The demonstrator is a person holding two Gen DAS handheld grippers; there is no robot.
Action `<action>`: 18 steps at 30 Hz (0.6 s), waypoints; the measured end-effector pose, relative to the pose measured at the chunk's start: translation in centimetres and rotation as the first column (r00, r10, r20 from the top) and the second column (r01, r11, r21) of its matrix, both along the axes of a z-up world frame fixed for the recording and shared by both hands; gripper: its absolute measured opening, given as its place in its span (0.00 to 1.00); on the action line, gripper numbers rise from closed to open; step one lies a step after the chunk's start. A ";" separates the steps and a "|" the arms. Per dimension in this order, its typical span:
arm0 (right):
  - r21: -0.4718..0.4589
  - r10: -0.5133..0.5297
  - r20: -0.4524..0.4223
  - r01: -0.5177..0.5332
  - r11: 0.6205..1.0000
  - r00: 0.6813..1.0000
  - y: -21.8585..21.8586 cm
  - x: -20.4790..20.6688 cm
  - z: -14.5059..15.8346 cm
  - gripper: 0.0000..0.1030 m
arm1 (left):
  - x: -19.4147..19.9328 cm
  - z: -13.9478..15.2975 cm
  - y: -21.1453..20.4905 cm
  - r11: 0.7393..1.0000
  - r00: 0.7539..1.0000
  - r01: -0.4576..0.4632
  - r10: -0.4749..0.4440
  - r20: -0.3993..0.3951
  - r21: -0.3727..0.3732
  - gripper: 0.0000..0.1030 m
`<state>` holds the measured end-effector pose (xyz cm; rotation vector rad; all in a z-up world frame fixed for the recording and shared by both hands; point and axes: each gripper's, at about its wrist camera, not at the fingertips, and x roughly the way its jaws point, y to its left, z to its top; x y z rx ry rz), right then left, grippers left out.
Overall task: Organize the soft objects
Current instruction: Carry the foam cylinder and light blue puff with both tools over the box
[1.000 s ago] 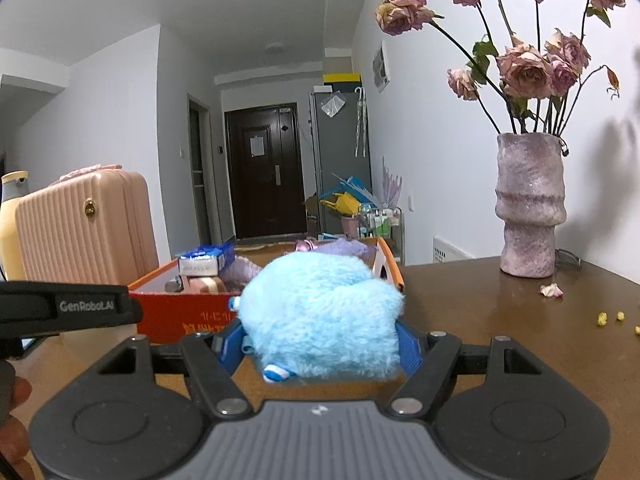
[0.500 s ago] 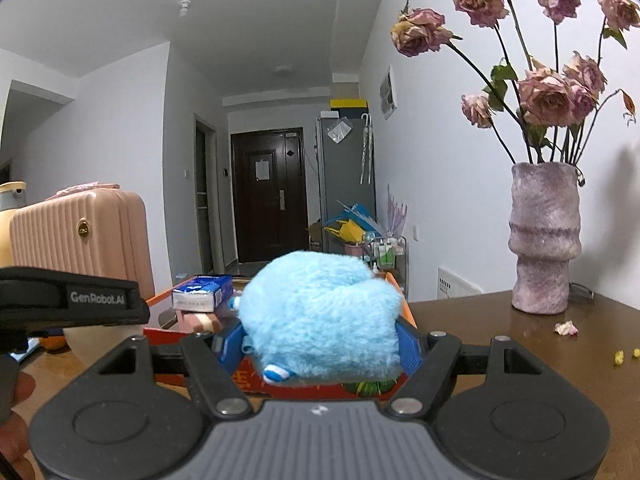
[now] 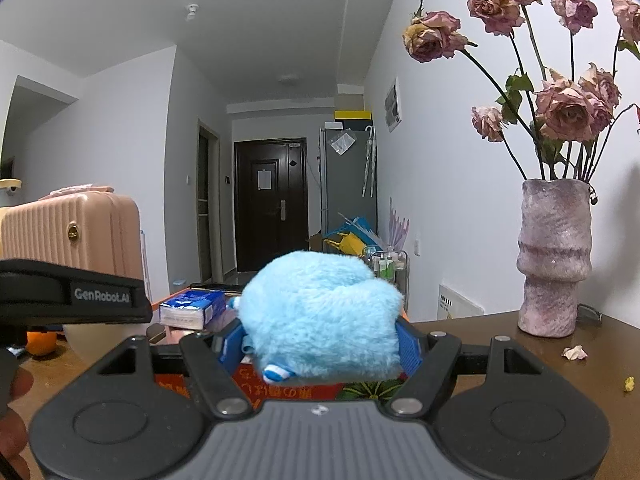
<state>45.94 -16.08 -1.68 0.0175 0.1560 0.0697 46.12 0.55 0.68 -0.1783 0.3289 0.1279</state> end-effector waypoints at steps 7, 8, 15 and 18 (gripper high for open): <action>-0.003 0.002 0.011 -0.002 1.000 1.000 0.0 0.9 0.0 0.70 | 1.0 0.2 -0.4 1.000 1.000 0.001 -0.001 0.012 0.007 0.57; -0.004 0.002 0.013 -0.002 1.000 1.000 0.1 1.1 0.0 0.70 | 1.1 0.2 -0.4 1.000 1.000 0.000 0.000 0.014 0.008 0.57; -0.007 -0.002 0.022 0.002 1.000 1.000 0.0 2.1 0.0 0.70 | 2.2 0.5 -0.7 1.000 1.000 0.002 -0.002 0.027 0.008 0.57; -0.007 -0.003 0.026 0.003 1.000 1.000 0.0 2.6 0.1 0.70 | 2.8 0.5 -1.0 1.000 1.000 0.005 -0.005 0.031 0.008 0.57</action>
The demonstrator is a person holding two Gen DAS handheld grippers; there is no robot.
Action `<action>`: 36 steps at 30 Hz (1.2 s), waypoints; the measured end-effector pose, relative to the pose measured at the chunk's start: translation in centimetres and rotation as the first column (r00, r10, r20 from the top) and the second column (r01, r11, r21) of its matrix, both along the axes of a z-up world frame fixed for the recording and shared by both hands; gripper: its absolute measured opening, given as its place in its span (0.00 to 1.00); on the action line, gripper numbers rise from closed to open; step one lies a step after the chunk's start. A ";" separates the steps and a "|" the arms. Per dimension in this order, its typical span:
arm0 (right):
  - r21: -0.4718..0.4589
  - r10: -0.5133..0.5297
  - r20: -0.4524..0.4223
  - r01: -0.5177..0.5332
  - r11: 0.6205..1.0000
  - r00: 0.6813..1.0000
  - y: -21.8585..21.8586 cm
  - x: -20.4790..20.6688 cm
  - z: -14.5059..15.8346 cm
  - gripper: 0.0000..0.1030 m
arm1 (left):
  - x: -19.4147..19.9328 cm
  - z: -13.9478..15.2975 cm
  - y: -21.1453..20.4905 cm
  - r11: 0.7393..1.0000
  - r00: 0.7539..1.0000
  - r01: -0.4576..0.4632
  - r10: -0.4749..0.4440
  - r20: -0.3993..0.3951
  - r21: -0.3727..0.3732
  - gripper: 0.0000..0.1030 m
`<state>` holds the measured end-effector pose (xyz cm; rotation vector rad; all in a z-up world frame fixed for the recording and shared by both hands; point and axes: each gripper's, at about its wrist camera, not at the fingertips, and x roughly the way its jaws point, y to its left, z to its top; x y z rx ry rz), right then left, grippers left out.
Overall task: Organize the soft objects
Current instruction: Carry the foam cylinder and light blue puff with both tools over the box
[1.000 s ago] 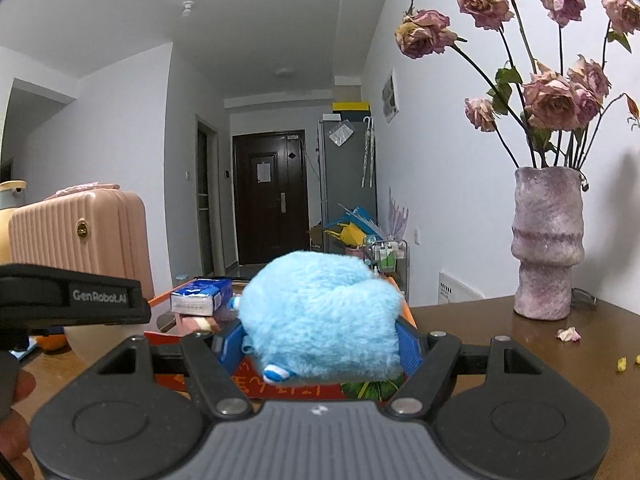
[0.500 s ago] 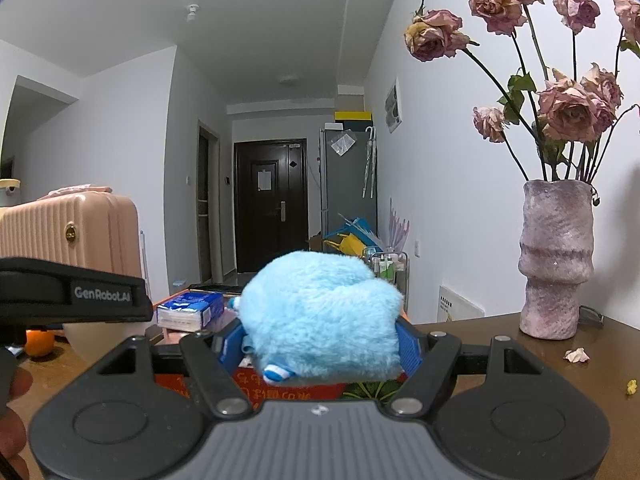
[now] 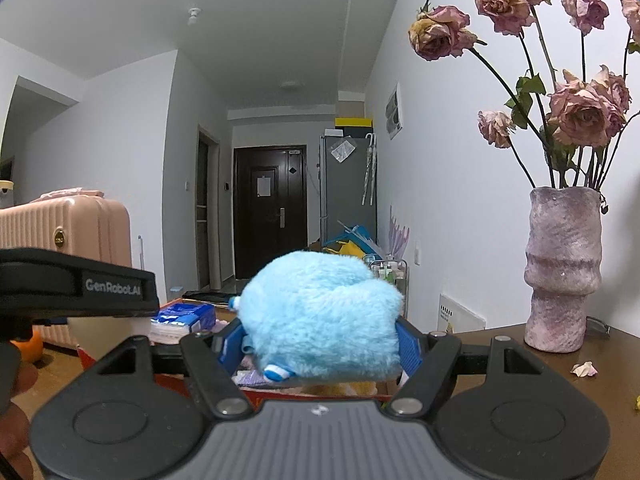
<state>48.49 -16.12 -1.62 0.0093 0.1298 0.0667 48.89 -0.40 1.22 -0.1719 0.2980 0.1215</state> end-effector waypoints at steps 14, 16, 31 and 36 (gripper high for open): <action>-0.002 0.005 0.015 -0.004 1.000 1.000 0.2 2.5 0.0 0.70 | 2.7 0.5 -0.3 1.000 1.000 -0.001 0.002 0.029 -0.013 0.57; -0.003 0.008 0.020 -0.008 1.000 1.000 0.3 2.9 0.0 0.70 | 3.2 0.6 -0.4 1.000 0.999 0.000 0.001 0.034 -0.018 0.57; 0.022 0.029 0.015 -0.030 0.999 0.999 0.4 7.2 0.1 0.70 | 8.4 0.9 -1.1 1.000 0.996 -0.024 0.024 0.083 -0.001 0.57; 0.019 0.033 0.009 -0.033 0.999 0.999 0.4 9.0 0.0 0.70 | 10.1 0.8 -0.8 1.000 0.995 -0.023 0.025 0.093 -0.017 0.57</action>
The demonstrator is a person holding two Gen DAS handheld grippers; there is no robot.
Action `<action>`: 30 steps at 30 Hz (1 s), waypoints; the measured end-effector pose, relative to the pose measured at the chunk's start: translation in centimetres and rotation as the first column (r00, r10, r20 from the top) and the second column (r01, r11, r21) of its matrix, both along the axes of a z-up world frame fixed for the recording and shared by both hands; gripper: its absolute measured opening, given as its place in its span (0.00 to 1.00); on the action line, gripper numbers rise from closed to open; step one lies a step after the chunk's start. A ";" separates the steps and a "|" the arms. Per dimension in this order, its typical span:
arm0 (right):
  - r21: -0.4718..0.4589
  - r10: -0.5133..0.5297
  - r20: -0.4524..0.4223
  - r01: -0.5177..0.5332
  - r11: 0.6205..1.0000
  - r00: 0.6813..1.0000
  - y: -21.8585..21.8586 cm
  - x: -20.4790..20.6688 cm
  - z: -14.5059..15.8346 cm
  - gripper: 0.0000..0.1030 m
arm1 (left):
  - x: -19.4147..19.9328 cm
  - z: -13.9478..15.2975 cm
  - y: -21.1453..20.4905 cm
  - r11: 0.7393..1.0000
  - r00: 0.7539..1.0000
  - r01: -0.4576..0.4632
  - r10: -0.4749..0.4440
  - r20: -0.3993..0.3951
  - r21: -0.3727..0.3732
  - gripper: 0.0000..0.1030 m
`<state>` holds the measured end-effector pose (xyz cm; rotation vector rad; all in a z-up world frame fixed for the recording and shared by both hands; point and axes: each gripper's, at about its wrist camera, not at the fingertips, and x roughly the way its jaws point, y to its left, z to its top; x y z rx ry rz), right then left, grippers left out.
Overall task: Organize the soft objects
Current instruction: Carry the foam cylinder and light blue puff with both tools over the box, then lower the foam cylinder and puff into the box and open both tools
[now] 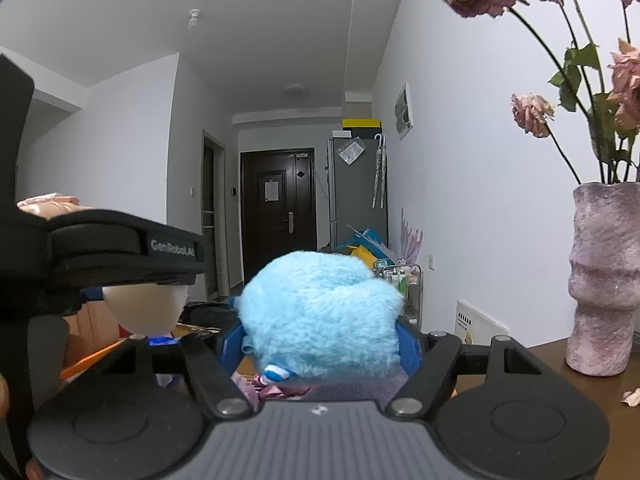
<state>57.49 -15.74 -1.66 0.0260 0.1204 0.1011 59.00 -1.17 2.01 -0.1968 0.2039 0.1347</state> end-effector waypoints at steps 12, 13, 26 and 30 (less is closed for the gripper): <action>0.005 -0.009 -0.036 0.009 1.000 0.999 -0.5 2.9 -0.4 0.70 | 2.3 -1.6 -0.6 0.999 0.998 0.044 -0.043 -0.043 0.017 0.57; 0.008 -0.010 -0.039 0.010 1.000 0.999 -0.5 2.8 -0.5 0.70 | 2.2 -1.6 -0.8 0.999 0.998 0.042 -0.041 -0.043 0.024 0.57; -0.008 -0.018 -0.028 0.018 1.000 0.999 -0.3 2.5 -0.6 0.89 | 1.2 -1.8 -1.2 0.999 0.999 0.024 -0.023 -0.025 0.022 0.86; -0.016 -0.020 -0.023 0.019 1.000 1.000 -0.1 2.3 -0.7 0.99 | 0.6 -1.8 -0.7 1.000 1.000 -0.030 0.030 -0.008 0.003 1.00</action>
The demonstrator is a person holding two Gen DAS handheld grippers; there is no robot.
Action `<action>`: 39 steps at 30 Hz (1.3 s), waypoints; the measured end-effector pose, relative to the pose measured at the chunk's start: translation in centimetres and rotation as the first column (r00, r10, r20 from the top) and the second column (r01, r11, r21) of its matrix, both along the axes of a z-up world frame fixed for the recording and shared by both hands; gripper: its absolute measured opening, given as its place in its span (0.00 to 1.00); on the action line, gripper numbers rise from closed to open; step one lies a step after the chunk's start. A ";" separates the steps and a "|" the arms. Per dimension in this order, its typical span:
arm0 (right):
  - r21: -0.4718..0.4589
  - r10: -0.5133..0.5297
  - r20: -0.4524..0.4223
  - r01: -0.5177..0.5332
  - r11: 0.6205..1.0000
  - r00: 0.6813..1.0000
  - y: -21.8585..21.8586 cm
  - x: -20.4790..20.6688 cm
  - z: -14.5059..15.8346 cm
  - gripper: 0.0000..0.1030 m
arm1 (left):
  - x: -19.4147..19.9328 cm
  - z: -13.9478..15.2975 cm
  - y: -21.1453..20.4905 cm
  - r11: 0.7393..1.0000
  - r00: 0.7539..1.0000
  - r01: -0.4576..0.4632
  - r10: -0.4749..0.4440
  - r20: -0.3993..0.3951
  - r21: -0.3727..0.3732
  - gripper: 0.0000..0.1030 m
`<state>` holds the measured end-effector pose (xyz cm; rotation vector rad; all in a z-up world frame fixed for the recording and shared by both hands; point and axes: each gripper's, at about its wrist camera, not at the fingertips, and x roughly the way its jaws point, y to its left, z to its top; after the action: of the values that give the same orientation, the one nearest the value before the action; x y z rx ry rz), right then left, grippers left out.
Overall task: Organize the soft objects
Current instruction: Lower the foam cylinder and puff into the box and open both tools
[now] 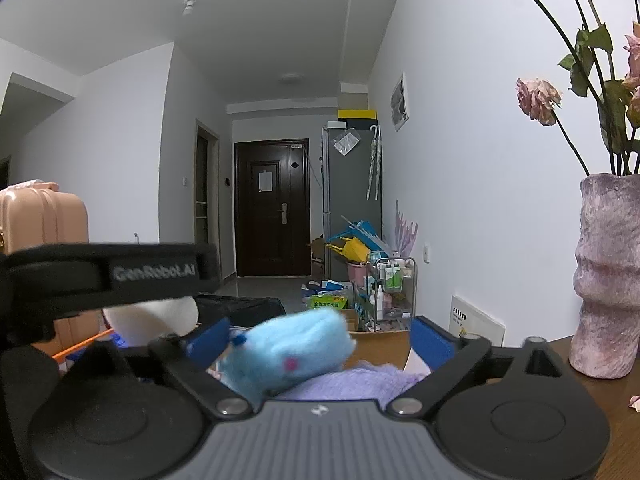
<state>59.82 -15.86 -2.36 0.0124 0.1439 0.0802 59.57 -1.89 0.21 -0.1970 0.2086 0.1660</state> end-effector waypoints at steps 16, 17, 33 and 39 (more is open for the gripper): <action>-0.006 0.009 0.006 -0.009 1.000 1.000 -0.2 -0.7 0.0 1.00 | -1.5 0.6 0.3 1.000 1.000 -0.025 0.025 0.016 -0.003 1.00; -0.008 0.011 0.007 -0.011 1.000 1.000 -0.2 -1.0 0.0 1.00 | -1.8 0.6 0.3 1.000 0.999 -0.025 0.025 0.020 -0.003 1.00; -0.054 0.059 0.045 -0.057 0.997 0.997 -0.3 -7.4 0.0 1.00 | -6.9 0.7 1.8 0.998 0.998 -0.052 0.051 0.021 0.022 1.00; -0.061 0.059 0.041 -0.056 0.997 0.997 -0.7 -10.0 0.1 1.00 | -9.7 0.3 2.3 0.998 0.999 -0.052 0.052 0.006 0.041 1.00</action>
<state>49.86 -16.54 -2.31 -0.0531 0.1036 0.1338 49.84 0.40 0.50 -0.1621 0.1954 0.2213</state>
